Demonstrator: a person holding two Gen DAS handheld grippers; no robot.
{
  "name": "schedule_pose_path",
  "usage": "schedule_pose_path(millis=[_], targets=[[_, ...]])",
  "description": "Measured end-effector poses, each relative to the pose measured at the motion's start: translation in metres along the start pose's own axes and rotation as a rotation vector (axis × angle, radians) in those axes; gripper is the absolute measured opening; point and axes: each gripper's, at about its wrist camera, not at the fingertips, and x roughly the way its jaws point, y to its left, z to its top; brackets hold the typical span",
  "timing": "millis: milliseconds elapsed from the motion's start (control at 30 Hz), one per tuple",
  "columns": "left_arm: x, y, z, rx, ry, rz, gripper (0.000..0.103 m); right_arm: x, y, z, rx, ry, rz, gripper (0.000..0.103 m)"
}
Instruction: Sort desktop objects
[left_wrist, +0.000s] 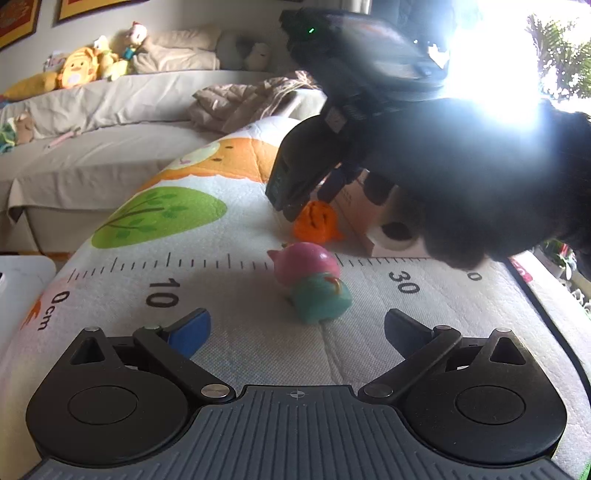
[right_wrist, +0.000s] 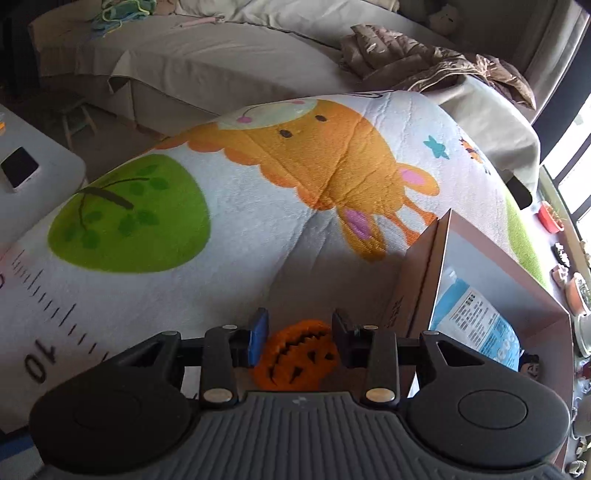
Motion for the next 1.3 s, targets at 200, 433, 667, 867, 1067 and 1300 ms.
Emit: schedule_pose_path(millis=[200,433,667,867,1067,1300], targets=[[-0.002,-0.001,-0.002,0.011,0.014,-0.007,0.103,-0.042,0.009,-0.043,-0.03,-0.03,0.114,0.037],[0.003,-0.006,-0.001,0.031,0.04,0.009,0.103,-0.074,-0.028,-0.101,0.06,-0.046,0.131,0.038],[0.008,-0.014,-0.001,0.083,0.063,0.036,0.103,-0.078,-0.063,-0.16,0.142,-0.074,0.035,0.049],[0.013,-0.019,0.002,0.103,0.082,0.039,0.103,-0.094,-0.088,-0.198,0.277,-0.187,0.042,0.085],[0.031,-0.032,0.012,0.124,0.127,0.058,0.103,-0.095,-0.083,-0.219,0.256,-0.229,0.087,0.103],[0.031,-0.033,0.013,0.158,0.136,0.1,0.103,-0.1,-0.076,-0.195,0.259,-0.323,0.147,0.103]])
